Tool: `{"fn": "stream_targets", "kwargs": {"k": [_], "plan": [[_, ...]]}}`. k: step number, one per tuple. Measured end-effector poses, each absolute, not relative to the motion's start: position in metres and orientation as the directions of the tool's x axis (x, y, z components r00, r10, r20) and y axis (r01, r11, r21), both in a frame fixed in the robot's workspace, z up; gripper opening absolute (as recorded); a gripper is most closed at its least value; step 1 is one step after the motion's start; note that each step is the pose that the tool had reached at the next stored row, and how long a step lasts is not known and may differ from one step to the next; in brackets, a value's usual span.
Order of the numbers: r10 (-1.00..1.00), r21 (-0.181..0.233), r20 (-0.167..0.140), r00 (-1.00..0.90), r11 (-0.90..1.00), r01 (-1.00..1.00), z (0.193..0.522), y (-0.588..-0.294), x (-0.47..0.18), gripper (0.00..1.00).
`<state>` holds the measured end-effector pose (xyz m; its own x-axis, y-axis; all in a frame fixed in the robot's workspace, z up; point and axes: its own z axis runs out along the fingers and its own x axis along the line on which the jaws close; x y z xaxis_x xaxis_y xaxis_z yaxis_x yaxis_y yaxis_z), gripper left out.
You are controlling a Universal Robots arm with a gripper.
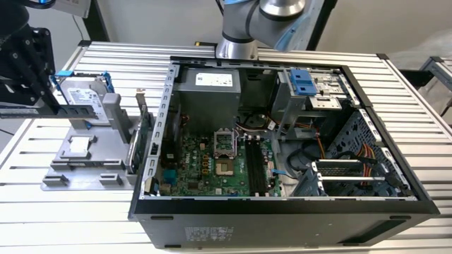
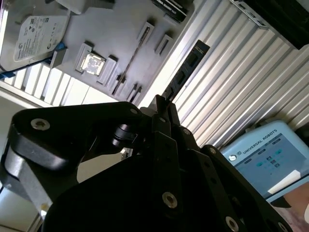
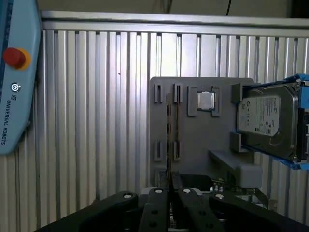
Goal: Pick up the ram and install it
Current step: 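Pick up the ram and move it above insertion slot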
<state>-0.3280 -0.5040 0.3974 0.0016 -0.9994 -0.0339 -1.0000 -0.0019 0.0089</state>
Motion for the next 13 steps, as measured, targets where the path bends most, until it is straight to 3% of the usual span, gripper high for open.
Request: {"fn": "stream_targets", "kwargs": {"k": [13], "plan": [[-0.999,0.009,-0.034,0.002,-0.002,-1.0,0.397,-0.504,-0.312,0.0]]}}
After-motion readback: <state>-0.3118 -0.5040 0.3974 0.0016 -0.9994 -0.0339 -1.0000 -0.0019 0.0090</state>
